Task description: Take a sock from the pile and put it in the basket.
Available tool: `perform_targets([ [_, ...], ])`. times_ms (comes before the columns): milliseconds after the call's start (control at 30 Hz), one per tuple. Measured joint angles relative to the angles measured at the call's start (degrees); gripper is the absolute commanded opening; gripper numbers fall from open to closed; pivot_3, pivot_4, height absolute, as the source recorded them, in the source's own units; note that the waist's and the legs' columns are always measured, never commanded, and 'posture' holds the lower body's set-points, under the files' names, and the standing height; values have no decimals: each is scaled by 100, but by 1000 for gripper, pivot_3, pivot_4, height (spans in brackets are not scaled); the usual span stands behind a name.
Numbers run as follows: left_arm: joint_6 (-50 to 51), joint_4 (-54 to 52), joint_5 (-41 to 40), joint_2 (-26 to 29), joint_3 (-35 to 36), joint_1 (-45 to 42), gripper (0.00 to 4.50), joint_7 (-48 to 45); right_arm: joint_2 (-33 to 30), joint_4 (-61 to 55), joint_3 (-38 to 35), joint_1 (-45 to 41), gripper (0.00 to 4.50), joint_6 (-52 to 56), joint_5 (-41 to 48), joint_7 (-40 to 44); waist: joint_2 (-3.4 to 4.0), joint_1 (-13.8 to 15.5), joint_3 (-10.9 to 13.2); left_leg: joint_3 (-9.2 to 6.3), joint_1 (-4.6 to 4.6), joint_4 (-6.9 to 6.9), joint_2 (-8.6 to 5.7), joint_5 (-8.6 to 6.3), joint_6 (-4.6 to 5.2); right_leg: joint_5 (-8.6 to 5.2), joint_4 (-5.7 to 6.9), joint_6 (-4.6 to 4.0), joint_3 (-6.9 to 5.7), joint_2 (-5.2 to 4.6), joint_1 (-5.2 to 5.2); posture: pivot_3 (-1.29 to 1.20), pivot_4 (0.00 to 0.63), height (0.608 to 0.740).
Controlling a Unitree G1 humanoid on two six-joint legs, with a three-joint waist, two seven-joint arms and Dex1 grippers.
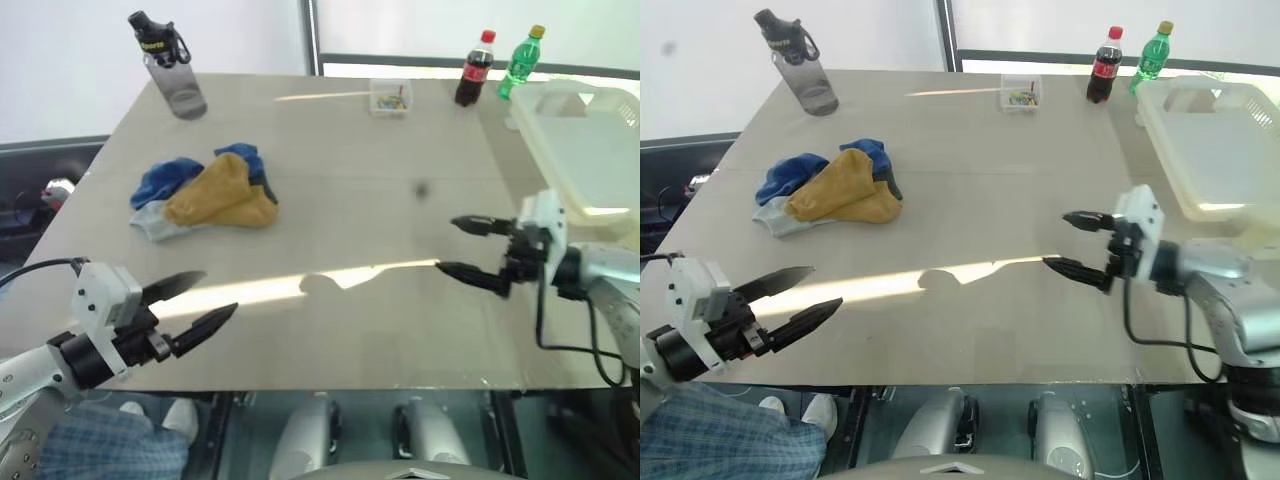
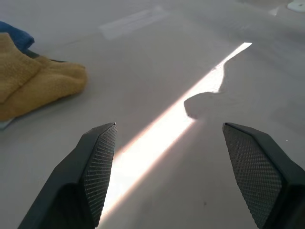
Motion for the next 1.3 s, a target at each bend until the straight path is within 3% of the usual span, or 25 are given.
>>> perform_targets([
  [167, -18, 96, 18, -59, 126, -53, 3795, 155, 776, 232, 886, -591, 4475, -3, -212, -136, -1, 28, 0, -3, -7, -5, -4, 0, 0, 1, -12, 1, -4, -3, -2, 0, 150, 740],
  [267, -35, 96, 97, -92, 144, -43, 3795, 323, 974, 351, 1035, -761, 4475, -10, -249, -140, -1, 13, -1, -3, -8, -5, -6, -1, 1, 2, -16, 2, -4, -5, -2, 0, 150, 740],
  [600, -49, 82, 138, -330, 303, -119, 3795, 779, 1080, 615, 1184, -894, 4475, -107, -370, 43, -1, -7, -1, -5, -2, -22, -6, 0, -1, 2, -15, 0, -5, -5, -4, 0, 150, 740],
  [800, -63, 287, 375, -330, -240, -655, 3795, 1114, 986, 606, 1170, -884, 4475, -131, -389, 37, 1, -36, -1, -5, -2, -26, -9, 0, -1, 3, -15, 0, -5, -6, -6, 0, 150, 740],
  [1100, 245, 1712, 1320, -416, -1348, -2603, 3795, 2336, 762, 250, 874, -683, 4475, -6, -265, -121, -6, -15, -5, -4, -3, -42, -14, 3, -5, 4, -15, 1, -5, -1, -12, 0, 150, 740],
  [1300, 268, 2292, 1559, -560, -1768, -3250, 3795, 2576, 643, 73, 737, -549, 4475, 1, -237, -244, -9, -23, -5, 0, -3, -49, -14, 4, -6, 4, -25, 1, -2, 4, -13, 0, 150, 740],
])
